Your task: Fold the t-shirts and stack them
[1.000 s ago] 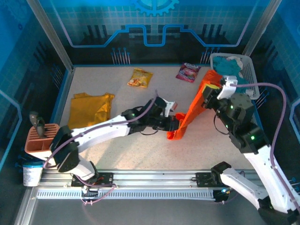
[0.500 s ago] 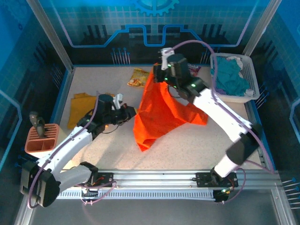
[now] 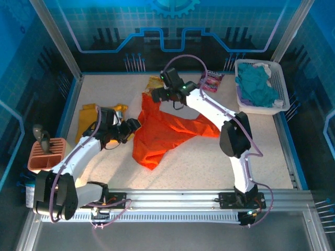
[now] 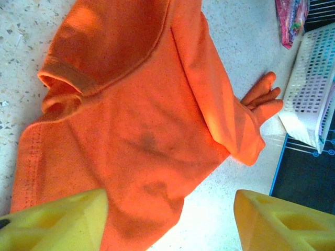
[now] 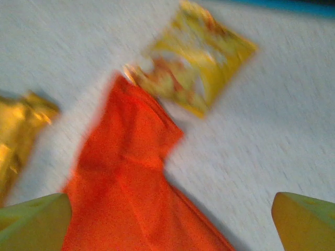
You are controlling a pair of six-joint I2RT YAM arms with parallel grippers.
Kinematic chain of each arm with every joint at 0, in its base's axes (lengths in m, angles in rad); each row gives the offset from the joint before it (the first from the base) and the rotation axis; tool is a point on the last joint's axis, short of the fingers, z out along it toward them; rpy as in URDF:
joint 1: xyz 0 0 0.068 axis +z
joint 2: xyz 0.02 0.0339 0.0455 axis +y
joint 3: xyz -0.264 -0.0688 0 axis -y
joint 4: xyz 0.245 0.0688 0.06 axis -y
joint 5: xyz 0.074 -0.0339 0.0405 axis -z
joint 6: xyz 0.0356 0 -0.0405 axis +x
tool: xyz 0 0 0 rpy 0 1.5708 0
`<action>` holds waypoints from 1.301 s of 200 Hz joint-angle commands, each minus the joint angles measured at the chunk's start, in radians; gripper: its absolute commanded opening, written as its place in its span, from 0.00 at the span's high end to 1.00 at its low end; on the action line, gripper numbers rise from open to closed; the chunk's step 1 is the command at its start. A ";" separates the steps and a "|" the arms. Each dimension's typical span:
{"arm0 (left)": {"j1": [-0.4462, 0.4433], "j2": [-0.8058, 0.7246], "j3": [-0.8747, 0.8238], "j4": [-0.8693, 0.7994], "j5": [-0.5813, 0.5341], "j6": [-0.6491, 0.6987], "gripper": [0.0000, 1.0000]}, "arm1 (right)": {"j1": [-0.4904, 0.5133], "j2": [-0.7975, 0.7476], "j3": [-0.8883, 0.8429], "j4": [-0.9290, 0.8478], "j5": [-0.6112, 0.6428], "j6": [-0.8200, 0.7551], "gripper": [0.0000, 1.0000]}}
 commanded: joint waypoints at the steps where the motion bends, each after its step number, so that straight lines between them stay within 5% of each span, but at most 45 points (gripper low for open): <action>1: -0.038 -0.070 -0.059 -0.058 0.025 0.004 0.35 | -0.100 -0.193 -0.221 0.053 -0.020 0.067 0.04; 76: -0.258 -0.211 -0.211 -0.149 -0.070 -0.080 0.33 | -0.384 -0.451 -0.804 0.165 -0.041 0.122 0.14; 107: -0.340 -0.236 -0.257 -0.177 -0.137 -0.122 0.31 | -0.446 -0.438 -0.861 0.163 0.027 0.155 0.18; 177: -0.393 -0.219 -0.325 -0.088 -0.178 -0.207 0.30 | -0.487 -0.360 -0.874 0.235 -0.186 0.208 0.39; 200: -0.402 -0.204 -0.322 -0.079 -0.187 -0.204 0.30 | -0.490 -0.365 -0.911 0.268 -0.226 0.233 0.53; 227: -0.402 -0.171 -0.319 -0.053 -0.186 -0.199 0.31 | -0.490 -0.382 -0.923 0.286 -0.293 0.249 0.91; 238: -0.402 -0.158 -0.312 -0.047 -0.185 -0.195 0.31 | -0.488 -0.414 -0.919 0.271 -0.298 0.249 1.00; 260: -0.403 -0.141 -0.290 -0.052 -0.194 -0.178 0.31 | -0.464 -0.507 -0.860 0.159 -0.234 0.225 1.00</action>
